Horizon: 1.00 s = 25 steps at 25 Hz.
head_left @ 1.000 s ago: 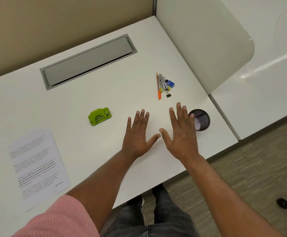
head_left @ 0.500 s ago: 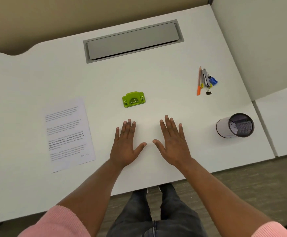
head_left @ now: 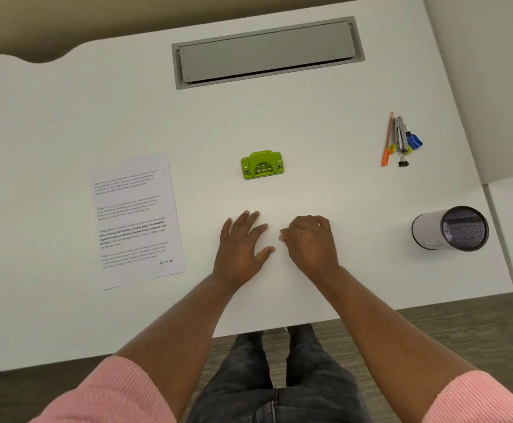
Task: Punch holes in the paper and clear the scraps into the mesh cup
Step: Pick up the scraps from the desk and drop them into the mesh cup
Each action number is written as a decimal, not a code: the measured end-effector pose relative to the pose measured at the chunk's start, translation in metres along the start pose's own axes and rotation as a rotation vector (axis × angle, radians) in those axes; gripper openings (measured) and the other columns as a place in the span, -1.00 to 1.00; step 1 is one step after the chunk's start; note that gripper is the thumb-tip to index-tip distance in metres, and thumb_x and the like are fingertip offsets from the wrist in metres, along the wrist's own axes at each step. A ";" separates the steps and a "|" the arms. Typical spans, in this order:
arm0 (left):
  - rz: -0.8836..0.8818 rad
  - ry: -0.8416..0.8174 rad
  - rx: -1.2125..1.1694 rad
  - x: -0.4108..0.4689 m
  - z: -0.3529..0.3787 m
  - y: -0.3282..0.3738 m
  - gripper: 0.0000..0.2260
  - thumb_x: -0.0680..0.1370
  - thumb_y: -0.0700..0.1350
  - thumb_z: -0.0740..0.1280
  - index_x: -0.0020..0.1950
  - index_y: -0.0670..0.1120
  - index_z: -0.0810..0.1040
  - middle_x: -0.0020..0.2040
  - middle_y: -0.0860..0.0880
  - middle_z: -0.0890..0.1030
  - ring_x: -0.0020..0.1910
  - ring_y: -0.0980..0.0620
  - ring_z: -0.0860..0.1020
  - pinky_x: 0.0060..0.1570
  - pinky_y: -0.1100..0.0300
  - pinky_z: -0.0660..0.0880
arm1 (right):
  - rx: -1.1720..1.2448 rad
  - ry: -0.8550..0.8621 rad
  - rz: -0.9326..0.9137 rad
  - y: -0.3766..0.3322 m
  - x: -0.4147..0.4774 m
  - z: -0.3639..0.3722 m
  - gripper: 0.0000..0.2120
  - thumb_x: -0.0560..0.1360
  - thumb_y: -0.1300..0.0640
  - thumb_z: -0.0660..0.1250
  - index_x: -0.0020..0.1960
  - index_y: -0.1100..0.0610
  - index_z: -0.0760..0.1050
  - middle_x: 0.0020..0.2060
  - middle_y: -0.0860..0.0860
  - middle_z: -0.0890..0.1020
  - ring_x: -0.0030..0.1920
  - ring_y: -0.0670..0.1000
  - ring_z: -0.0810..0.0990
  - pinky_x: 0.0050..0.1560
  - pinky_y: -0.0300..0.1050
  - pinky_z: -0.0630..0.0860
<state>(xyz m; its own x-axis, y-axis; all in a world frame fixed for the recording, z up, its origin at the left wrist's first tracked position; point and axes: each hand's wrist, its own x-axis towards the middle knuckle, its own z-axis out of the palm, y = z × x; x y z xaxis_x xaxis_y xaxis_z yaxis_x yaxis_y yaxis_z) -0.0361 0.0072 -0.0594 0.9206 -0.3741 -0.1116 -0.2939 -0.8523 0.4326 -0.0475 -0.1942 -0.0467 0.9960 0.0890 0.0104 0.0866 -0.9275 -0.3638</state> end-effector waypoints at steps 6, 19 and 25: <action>0.008 -0.010 0.023 0.004 -0.004 -0.002 -0.57 0.59 0.17 0.35 0.40 0.01 0.57 0.55 -0.03 0.41 0.59 -0.05 0.28 0.58 -0.19 0.10 | -0.146 -0.046 -0.021 -0.009 0.000 -0.001 -0.87 0.54 0.15 0.34 -0.15 0.10 0.63 -0.20 0.02 0.62 -0.10 0.11 0.59 0.09 0.03 0.36; 0.005 0.027 -0.023 0.010 -0.003 0.015 -0.67 0.58 0.08 0.40 0.31 -0.01 0.64 0.51 -0.04 0.47 0.57 -0.06 0.33 0.56 -0.22 0.13 | 0.292 0.020 0.518 0.039 -0.016 -0.036 -0.89 0.60 0.22 0.25 -0.04 0.10 0.53 -0.04 0.02 0.63 0.04 0.12 0.54 0.15 -0.04 0.25; 0.037 0.015 -0.026 0.015 0.001 0.034 -0.62 0.59 0.11 0.38 0.37 0.00 0.59 0.54 -0.03 0.43 0.59 -0.05 0.29 0.58 -0.20 0.10 | 0.376 0.151 0.574 0.049 -0.030 -0.041 -0.77 0.51 0.37 0.26 -0.07 0.04 0.45 -0.07 -0.08 0.58 0.01 0.06 0.54 0.12 -0.12 0.21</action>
<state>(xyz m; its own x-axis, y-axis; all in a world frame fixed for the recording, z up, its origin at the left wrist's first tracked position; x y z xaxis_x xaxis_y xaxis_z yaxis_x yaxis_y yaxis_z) -0.0322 -0.0281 -0.0477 0.9129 -0.3999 -0.0820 -0.3215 -0.8281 0.4592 -0.0724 -0.2574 -0.0268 0.8767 -0.4537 -0.1599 -0.4400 -0.6218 -0.6479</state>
